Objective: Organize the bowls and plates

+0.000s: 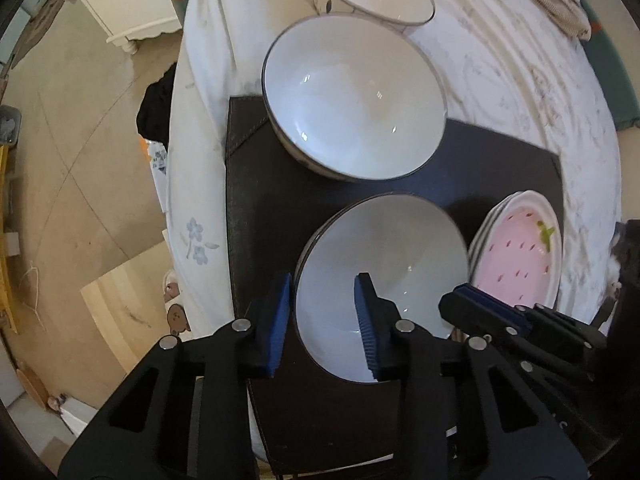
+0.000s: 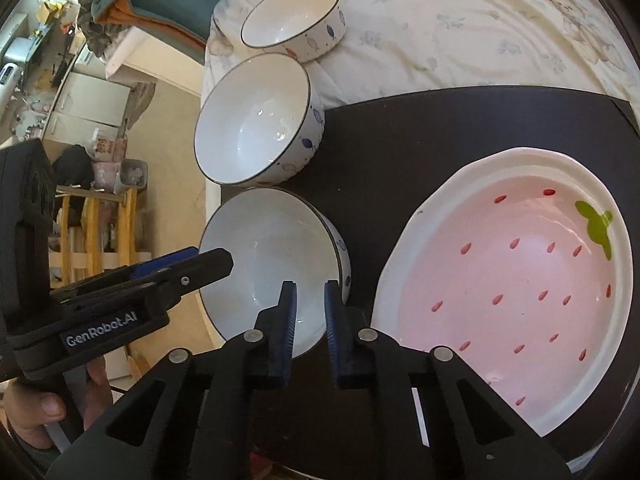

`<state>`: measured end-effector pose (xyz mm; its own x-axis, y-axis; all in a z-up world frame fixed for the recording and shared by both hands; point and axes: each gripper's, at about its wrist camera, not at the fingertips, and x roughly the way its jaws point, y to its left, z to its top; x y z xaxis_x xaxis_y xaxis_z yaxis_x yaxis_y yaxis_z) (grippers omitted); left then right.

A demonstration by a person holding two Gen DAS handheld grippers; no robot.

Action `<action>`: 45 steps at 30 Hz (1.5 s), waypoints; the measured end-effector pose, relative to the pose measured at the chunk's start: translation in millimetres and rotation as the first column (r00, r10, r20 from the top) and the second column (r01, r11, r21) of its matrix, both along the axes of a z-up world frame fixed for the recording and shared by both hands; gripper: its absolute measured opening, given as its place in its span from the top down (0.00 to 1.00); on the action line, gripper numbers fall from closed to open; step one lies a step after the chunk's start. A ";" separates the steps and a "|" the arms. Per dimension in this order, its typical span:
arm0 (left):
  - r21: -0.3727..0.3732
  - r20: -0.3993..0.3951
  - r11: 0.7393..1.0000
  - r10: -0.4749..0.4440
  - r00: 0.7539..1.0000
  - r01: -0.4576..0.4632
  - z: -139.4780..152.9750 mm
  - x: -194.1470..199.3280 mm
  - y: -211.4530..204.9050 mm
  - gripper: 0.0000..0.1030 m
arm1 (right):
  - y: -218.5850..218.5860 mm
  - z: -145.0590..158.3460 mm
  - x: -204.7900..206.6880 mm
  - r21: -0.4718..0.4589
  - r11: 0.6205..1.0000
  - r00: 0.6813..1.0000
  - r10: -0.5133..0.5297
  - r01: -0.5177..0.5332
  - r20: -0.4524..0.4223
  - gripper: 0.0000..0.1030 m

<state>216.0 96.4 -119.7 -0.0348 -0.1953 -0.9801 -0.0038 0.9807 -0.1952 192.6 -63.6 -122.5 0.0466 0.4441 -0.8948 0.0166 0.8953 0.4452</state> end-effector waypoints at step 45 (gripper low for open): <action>0.063 0.169 0.997 -0.050 0.984 0.040 47.0 -18.9 -27.8 0.96 | -16.9 25.6 -12.7 -0.108 0.993 0.995 0.048 -0.038 0.091 0.86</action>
<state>197.2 68.6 -72.7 0.1259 -0.1390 -0.9823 0.0691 0.9890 -0.1311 180.0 -80.5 -96.9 0.1147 0.3507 -0.9294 -0.0598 0.9364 0.3459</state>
